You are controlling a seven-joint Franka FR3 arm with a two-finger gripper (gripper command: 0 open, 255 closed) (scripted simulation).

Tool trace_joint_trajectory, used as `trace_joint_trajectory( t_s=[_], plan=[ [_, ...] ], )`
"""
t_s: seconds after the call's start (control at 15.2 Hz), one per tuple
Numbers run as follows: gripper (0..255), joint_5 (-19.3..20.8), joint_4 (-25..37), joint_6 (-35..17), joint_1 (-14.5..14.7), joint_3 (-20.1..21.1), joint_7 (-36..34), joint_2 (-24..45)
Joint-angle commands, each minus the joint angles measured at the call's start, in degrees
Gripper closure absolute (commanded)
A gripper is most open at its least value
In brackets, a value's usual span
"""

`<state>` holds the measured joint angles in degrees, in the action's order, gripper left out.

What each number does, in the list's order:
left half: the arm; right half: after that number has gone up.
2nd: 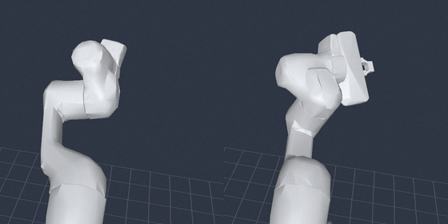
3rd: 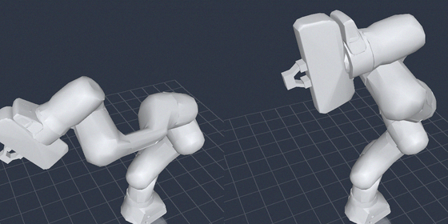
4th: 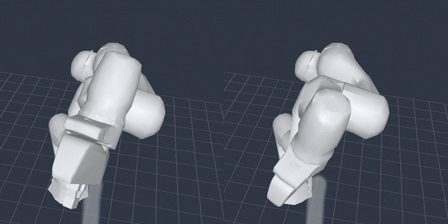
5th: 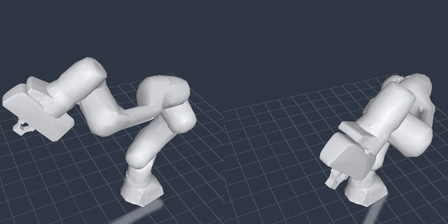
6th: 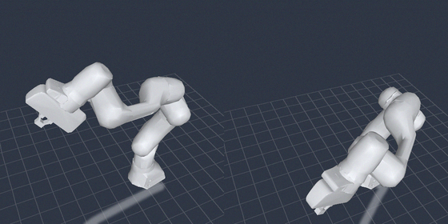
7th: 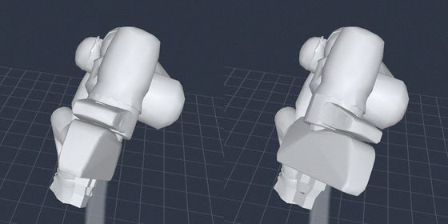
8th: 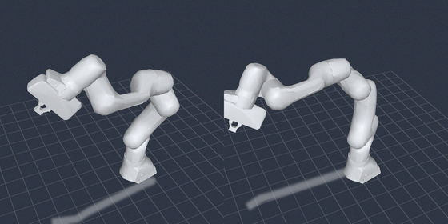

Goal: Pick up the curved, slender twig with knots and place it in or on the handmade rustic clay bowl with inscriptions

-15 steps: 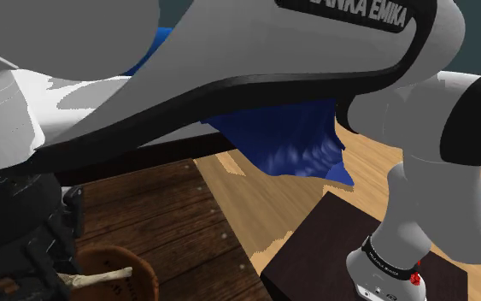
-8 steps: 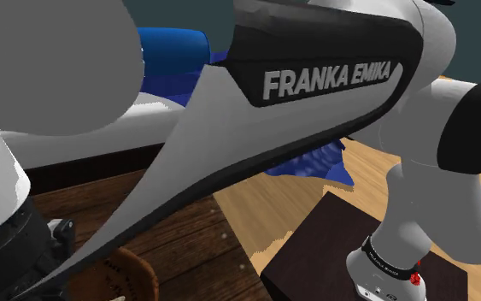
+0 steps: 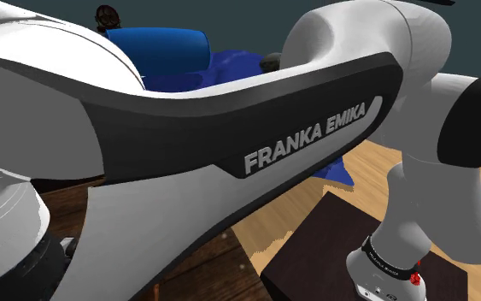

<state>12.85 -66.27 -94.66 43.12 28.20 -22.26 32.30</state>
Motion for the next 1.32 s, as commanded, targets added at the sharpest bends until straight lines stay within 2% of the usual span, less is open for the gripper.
trace_joint_trajectory(
  t_s=[0.0, 0.26, 0.33, 0.66, 0.92, 1.25],
  plan=[
    [255, 0.0, -0.5, -0.4, -0.1, 0.0, 0.0, -0.1],
    [255, 0.0, -0.5, -0.4, -0.1, 0.0, 0.0, -0.1],
    [0, 0.0, -0.5, -0.4, -0.1, 0.0, 0.0, -0.1],
    [0, 0.0, -0.5, -0.4, -0.1, 0.0, 0.0, -0.1],
    [0, 0.9, 11.7, 8.8, 2.5, -0.3, 0.5, 2.6],
    [0, 0.9, 11.7, 8.8, 2.5, -0.3, 0.5, 2.6]
  ],
)
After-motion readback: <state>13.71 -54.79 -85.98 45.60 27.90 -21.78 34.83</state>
